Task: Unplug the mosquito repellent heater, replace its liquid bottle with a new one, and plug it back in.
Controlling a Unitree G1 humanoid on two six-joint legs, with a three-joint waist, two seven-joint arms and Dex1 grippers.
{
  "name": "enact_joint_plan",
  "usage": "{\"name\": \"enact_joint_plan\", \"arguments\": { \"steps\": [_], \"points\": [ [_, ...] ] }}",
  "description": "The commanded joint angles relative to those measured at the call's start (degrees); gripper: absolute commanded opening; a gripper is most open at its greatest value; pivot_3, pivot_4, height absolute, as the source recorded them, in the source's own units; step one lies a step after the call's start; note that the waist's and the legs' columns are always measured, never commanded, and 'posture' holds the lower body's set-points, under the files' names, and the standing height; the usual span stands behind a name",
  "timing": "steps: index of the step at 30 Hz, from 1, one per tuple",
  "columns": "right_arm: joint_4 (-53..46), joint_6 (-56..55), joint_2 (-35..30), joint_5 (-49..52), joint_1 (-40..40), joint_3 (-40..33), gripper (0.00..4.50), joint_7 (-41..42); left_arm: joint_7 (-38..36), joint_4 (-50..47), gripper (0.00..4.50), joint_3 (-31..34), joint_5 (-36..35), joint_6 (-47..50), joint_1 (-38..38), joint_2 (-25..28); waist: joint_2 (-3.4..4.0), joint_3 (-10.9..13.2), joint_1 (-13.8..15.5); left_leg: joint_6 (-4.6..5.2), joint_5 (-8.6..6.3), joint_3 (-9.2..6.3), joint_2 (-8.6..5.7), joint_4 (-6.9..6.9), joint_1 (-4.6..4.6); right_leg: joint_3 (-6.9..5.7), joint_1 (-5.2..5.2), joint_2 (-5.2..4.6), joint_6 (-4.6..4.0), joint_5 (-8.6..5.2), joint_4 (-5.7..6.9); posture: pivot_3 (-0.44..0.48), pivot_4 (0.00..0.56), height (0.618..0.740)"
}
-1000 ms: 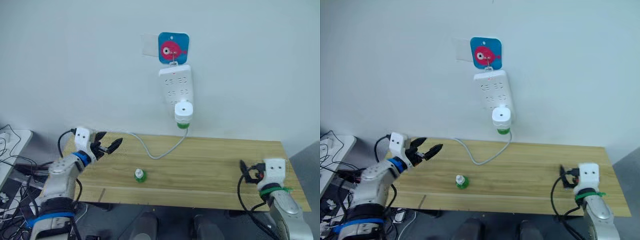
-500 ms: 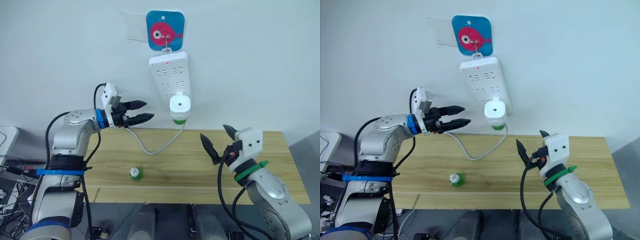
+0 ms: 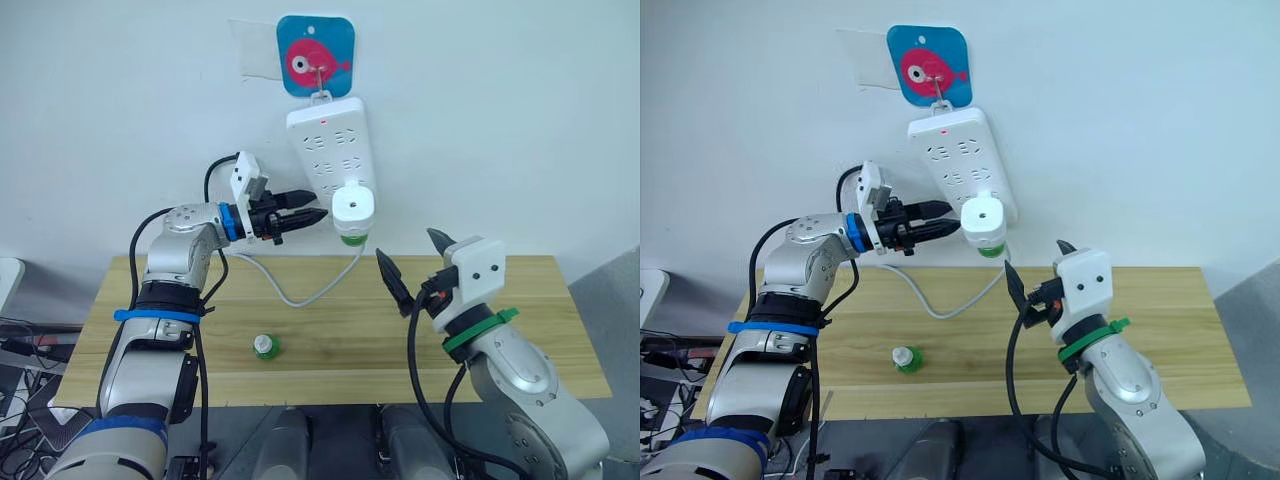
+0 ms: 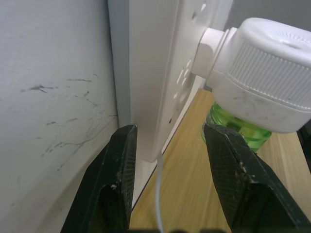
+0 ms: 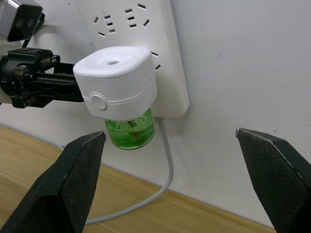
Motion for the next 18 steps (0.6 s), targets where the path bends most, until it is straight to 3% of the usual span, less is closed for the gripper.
{"name": "enact_joint_plan", "arguments": {
  "steps": [1,18],
  "points": [
    [-3.3,0.2,-0.9,-1.1,-2.8,1.5,4.50,0.8,1.2,1.3,2.26,1.1,0.6,-2.6,-2.7,-0.7,-0.01,0.4,0.0,-0.08,0.05,-0.06,0.00,0.00,0.00,-0.05,-0.01,0.00,0.00,0.00,0.06,0.129,0.294,0.740],
    [-4.3,4.1,1.7,-1.9,-6.1,3.9,4.50,0.1,5.8,1.0,2.26,2.0,0.9,-4.5,-2.5,-3.8,-0.03,1.0,-0.3,-0.75,0.47,-0.96,0.00,-0.01,-0.17,-0.95,-0.01,-0.04,-0.09,-0.06,0.43,0.122,0.303,0.740]
  ]
}}
